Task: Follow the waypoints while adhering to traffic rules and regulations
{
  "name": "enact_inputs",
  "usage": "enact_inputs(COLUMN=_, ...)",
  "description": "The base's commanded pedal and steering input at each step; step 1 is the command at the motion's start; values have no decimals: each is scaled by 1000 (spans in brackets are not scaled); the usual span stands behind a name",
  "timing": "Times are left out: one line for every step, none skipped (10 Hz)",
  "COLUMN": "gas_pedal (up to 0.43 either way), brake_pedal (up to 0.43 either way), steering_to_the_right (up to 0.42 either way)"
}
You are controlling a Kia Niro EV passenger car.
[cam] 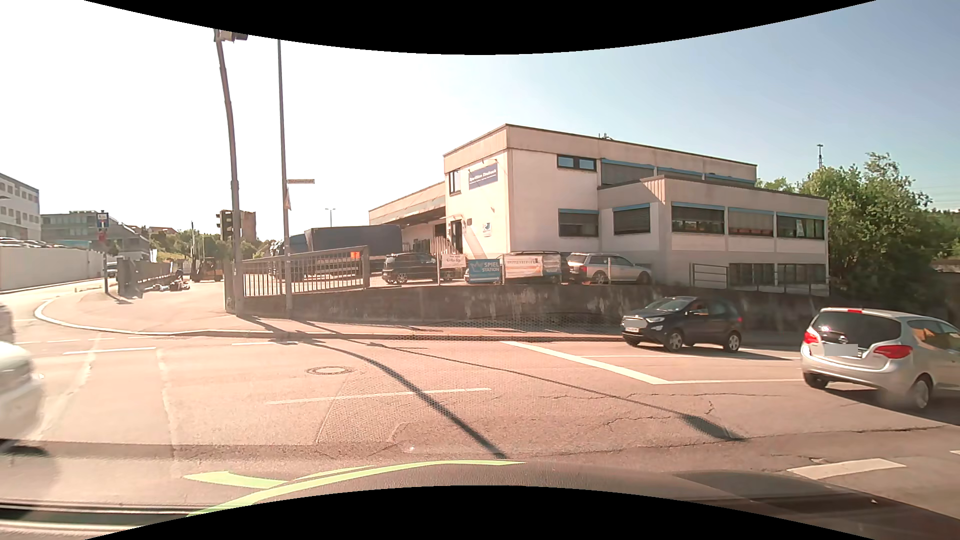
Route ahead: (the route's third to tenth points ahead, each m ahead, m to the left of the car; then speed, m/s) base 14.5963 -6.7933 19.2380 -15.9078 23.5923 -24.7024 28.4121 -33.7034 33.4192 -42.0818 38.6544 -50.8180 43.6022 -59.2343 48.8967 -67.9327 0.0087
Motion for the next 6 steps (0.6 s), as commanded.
enact_inputs(gas_pedal=0, brake_pedal=311, steering_to_the_right=281)
enact_inputs(gas_pedal=0, brake_pedal=311, steering_to_the_right=281)
enact_inputs(gas_pedal=0, brake_pedal=311, steering_to_the_right=281)
enact_inputs(gas_pedal=0, brake_pedal=311, steering_to_the_right=281)
enact_inputs(gas_pedal=0, brake_pedal=311, steering_to_the_right=281)
enact_inputs(gas_pedal=0, brake_pedal=311, steering_to_the_right=281)
